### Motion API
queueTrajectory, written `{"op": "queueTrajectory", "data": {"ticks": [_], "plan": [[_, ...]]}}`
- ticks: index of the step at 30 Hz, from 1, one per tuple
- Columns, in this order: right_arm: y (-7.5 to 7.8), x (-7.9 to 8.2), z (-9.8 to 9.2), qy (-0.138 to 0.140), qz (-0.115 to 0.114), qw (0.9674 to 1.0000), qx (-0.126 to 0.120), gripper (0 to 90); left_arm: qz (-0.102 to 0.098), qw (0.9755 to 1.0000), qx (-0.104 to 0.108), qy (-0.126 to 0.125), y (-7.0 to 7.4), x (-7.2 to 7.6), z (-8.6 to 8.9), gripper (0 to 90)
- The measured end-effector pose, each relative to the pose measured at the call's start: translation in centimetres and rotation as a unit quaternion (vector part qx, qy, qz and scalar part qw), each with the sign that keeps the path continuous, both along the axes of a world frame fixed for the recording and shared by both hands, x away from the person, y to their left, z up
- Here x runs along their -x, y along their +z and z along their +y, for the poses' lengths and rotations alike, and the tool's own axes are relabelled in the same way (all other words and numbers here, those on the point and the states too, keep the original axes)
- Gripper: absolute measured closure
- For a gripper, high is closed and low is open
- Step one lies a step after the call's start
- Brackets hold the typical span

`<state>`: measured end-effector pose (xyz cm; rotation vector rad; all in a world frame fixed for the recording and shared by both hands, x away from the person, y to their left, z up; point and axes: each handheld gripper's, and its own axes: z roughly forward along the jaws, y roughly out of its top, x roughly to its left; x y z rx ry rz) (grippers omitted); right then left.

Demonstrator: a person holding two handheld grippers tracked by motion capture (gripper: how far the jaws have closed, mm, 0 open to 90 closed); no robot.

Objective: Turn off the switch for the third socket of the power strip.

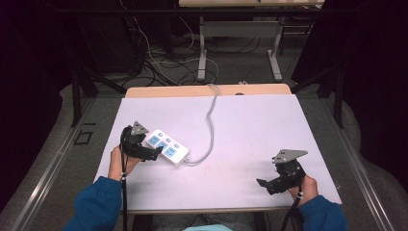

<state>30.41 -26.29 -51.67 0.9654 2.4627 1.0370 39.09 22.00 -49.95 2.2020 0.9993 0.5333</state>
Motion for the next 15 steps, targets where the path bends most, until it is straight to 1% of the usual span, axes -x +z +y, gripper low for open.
{"op": "queueTrajectory", "data": {"ticks": [1, 2, 3, 4, 5, 6, 7, 9, 10, 11, 12, 13, 14, 15], "plan": [[0.1, 0.0, -0.1, 0.004, 0.000, 1.0000, 0.004, 1.0, -0.003, 1.0000, 0.008, -0.001, 0.0, 0.2, 0.0, 0.4], [0.1, 0.0, -0.1, 0.002, 0.002, 1.0000, 0.003, 1.0, 0.000, 1.0000, 0.001, -0.001, 0.0, 0.4, 0.0, 0.4], [0.0, 0.0, -0.1, 0.000, -0.001, 1.0000, 0.000, 1.0, -0.005, 1.0000, 0.005, -0.001, 0.0, 0.6, 0.0, 0.4], [0.0, 0.0, 0.0, 0.001, -0.001, 1.0000, 0.000, 1.1, -0.001, 1.0000, 0.002, -0.004, 0.1, 0.7, 0.1, 0.5], [0.1, 0.0, -0.1, 0.004, 0.000, 1.0000, 0.004, 1.0, -0.001, 1.0000, 0.005, -0.002, 0.0, 0.9, 0.1, 0.4], [0.1, 0.0, -0.1, 0.005, -0.002, 1.0000, 0.004, 1.0, -0.004, 1.0000, 0.002, -0.003, 0.1, 1.1, 0.2, 0.4], [0.1, 0.0, -0.1, 0.004, -0.001, 1.0000, 0.004, 1.0, 0.000, 1.0000, 0.005, -0.003, 0.1, 1.3, 0.3, 0.4], [0.0, 0.0, 0.0, 0.000, 0.001, 1.0000, 0.000, 1.0, -0.001, 1.0000, 0.000, -0.006, 0.1, 1.7, 0.4, 0.4], [0.1, 0.0, -0.1, 0.004, 0.001, 1.0000, 0.004, 1.1, 0.002, 1.0000, 0.000, -0.005, 0.0, 1.9, 0.4, 0.4], [0.0, 0.0, 0.0, 0.002, -0.002, 1.0000, 0.000, 1.0, -0.001, 1.0000, -0.001, -0.009, 0.0, 2.1, 0.5, 0.4], [0.0, 0.0, 0.0, 0.002, -0.002, 1.0000, 0.001, 1.1, 0.003, 1.0000, 0.001, -0.008, 0.0, 2.3, 0.5, 0.4], [0.0, 0.0, 0.0, 0.003, 0.000, 1.0000, 0.000, 1.0, -0.001, 0.9999, 0.000, -0.010, 0.0, 2.4, 0.5, 0.4], [0.0, 0.0, 0.0, 0.001, 0.000, 1.0000, -0.001, 1.1, 0.002, 0.9999, -0.003, -0.014, -0.1, 2.7, 0.6, 0.4], [0.0, 0.0, 0.0, 0.001, -0.002, 1.0000, 0.001, 1.1, 0.001, 0.9999, 0.000, -0.014, -0.1, 2.9, 0.6, 0.4]]}}
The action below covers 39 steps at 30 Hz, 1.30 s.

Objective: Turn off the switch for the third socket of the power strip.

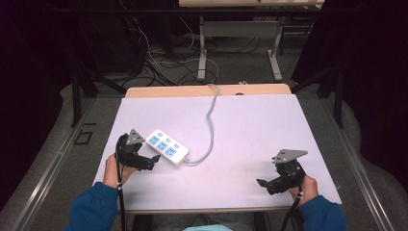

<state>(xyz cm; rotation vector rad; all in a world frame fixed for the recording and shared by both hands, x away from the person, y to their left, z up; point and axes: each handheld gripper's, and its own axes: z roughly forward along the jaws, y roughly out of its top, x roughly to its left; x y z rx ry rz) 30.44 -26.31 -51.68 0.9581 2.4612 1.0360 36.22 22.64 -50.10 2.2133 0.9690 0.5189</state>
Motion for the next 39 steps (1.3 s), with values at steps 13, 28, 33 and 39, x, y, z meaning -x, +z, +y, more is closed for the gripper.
{"op": "queueTrajectory", "data": {"ticks": [13, 28, 33, 39], "plan": [[0.0, 0.0, 0.0, -0.001, -0.001, 1.0000, 0.004, 1.2, 0.012, 0.9999, 0.001, -0.002, -0.4, 2.3, 0.8, 0.5], [0.0, 0.0, 0.1, -0.002, 0.000, 1.0000, 0.004, 1.2, 0.009, 0.9999, 0.000, -0.014, -0.8, 4.3, 1.5, 0.4], [0.0, 0.0, 0.1, -0.001, 0.004, 1.0000, 0.007, 1.1, 0.006, 0.9999, 0.002, -0.015, -0.9, 5.2, 1.5, 0.4], [0.0, 0.0, 0.1, 0.000, 0.000, 1.0000, 0.008, 1.1, 0.004, 0.9998, -0.001, -0.019, -1.1, 5.9, 1.8, 0.4]]}}
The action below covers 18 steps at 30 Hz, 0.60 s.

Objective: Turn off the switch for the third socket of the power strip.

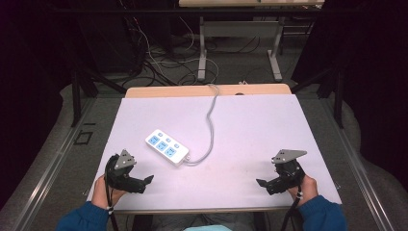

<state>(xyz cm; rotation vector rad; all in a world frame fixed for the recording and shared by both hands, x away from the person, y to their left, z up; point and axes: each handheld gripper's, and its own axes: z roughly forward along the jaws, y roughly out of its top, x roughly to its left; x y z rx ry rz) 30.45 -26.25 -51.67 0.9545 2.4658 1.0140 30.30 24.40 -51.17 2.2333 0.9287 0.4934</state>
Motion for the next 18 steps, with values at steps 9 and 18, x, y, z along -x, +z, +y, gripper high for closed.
{"op": "queueTrajectory", "data": {"ticks": [9, 18], "plan": [[0.0, 0.0, 0.0, 0.001, 0.004, 1.0000, 0.000, 1.2, -0.001, 1.0000, 0.002, 0.003, -0.4, 0.6, 0.6, 0.4], [0.0, 0.0, 0.0, 0.001, 0.003, 1.0000, 0.000, 1.1, -0.001, 1.0000, 0.007, 0.004, -0.6, 1.3, 0.9, 0.4]]}}
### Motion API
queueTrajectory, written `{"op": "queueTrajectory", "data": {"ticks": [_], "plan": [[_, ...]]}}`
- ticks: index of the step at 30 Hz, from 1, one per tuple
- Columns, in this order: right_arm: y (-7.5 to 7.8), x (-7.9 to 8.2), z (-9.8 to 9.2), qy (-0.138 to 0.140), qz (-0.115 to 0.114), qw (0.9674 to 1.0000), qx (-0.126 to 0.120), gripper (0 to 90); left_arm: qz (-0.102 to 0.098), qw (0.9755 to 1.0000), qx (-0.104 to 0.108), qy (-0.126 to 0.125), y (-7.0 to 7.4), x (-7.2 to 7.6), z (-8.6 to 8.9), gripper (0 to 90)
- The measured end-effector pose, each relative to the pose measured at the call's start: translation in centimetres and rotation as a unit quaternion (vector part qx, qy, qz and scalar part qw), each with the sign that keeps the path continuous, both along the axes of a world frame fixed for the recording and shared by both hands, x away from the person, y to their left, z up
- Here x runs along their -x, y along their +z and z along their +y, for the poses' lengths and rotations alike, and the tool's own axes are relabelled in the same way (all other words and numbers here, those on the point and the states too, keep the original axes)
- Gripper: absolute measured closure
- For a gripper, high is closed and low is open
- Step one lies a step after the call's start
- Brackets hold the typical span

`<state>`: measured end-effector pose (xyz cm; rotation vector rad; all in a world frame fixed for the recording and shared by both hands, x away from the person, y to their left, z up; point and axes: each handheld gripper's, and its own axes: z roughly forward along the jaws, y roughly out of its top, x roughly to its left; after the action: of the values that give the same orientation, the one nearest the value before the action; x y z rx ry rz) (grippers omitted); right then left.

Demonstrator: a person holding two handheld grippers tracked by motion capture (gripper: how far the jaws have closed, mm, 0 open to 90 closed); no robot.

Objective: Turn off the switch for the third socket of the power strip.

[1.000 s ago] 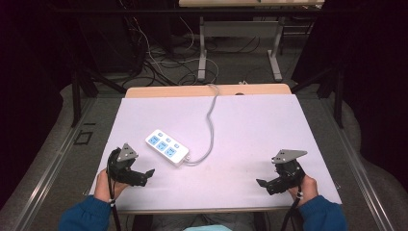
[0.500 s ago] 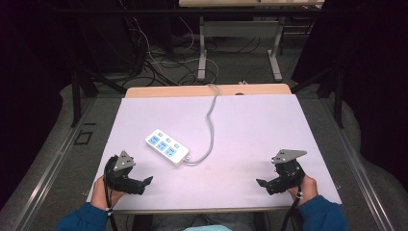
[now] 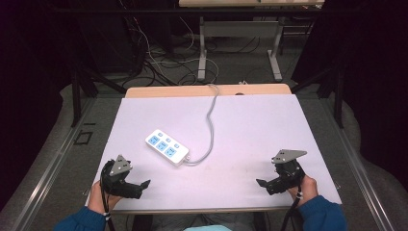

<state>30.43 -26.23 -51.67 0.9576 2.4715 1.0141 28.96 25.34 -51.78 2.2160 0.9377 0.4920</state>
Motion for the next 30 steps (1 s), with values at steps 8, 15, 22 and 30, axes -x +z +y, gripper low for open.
{"op": "queueTrajectory", "data": {"ticks": [8, 15, 22, 30], "plan": [[0.03, -0.03, -0.03, 0.001, -0.001, 1.0000, 0.001, 1.1, -0.010, 0.9999, -0.002, 0.001, 0.08, 0.78, 0.15, 0.2], [0.04, 0.05, 0.00, -0.002, 0.004, 1.0000, 0.000, 1.1, -0.013, 0.9999, -0.001, -0.002, 0.06, 0.95, 0.21, 0.2], [0.04, 0.05, 0.00, -0.001, 0.003, 1.0000, -0.001, 1.1, -0.013, 0.9999, -0.002, -0.002, -0.11, 0.96, 0.15, 0.3], [0.04, 0.03, -0.02, 0.000, 0.002, 1.0000, 0.000, 1.1, -0.012, 0.9999, -0.003, -0.006, -0.21, 0.87, 0.12, 0.3]]}}
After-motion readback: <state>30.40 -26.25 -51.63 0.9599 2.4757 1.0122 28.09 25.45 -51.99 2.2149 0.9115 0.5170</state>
